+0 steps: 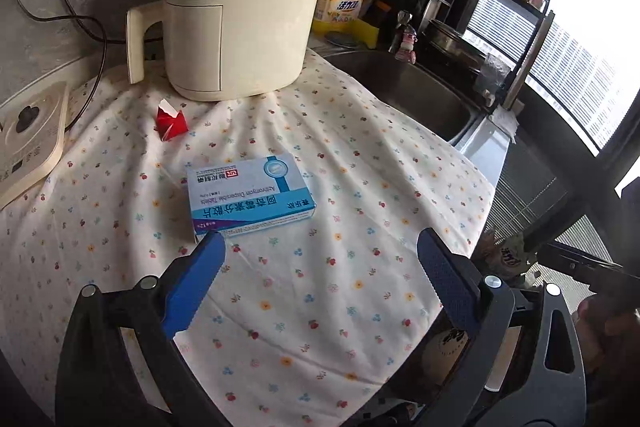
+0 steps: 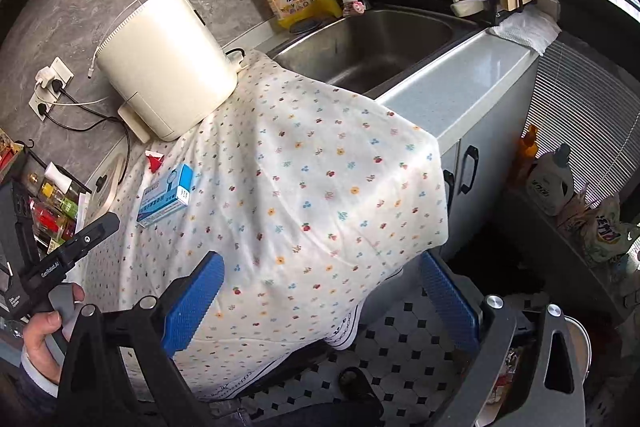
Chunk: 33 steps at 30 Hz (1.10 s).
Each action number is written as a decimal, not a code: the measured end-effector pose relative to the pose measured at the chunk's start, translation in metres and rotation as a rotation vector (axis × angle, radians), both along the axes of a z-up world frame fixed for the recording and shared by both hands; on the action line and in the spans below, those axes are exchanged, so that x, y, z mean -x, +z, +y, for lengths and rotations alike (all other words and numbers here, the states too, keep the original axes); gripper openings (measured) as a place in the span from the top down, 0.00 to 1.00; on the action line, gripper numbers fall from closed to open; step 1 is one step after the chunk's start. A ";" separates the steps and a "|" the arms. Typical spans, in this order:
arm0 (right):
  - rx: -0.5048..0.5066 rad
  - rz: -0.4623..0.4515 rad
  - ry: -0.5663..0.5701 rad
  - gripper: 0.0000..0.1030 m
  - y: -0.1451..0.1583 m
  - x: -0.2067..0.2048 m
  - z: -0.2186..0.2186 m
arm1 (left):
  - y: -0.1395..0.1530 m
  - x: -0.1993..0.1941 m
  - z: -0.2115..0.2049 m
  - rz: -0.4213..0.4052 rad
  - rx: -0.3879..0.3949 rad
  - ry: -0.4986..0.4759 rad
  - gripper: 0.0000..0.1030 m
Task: Collect trash
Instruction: 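Move both grippers back up toward the blue-white medicine box, then grasp the medicine box with the left gripper while the right grasps the red wrapper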
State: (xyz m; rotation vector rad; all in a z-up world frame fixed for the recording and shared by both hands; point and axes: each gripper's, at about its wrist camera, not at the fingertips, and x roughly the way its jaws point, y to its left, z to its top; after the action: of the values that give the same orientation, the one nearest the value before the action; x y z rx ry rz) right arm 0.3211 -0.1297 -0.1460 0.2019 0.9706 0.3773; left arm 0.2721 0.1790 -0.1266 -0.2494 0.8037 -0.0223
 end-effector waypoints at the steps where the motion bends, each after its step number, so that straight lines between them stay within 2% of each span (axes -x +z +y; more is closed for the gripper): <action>1: 0.007 0.000 0.002 0.08 0.000 -0.001 0.007 | 0.000 -0.004 0.009 -0.003 0.006 0.001 0.07; 10: 0.072 0.015 -0.038 0.08 0.000 -0.010 0.040 | -0.012 -0.044 0.059 -0.015 0.077 -0.011 0.07; 21: 0.139 0.027 -0.097 0.08 0.000 -0.009 0.044 | -0.041 -0.095 0.068 0.009 0.123 -0.095 0.08; 26: 0.144 0.028 -0.106 0.08 -0.001 -0.009 0.042 | -0.054 -0.100 0.064 0.046 0.144 -0.133 0.08; 33: 0.135 0.017 -0.070 0.08 0.000 -0.010 0.049 | -0.059 -0.080 0.052 0.067 0.141 -0.152 0.08</action>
State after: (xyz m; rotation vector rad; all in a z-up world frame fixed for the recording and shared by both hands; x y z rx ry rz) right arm 0.3315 -0.0802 -0.1462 0.1159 0.9994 0.2454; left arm 0.3523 0.2311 -0.1859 -0.3227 0.8873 -0.2153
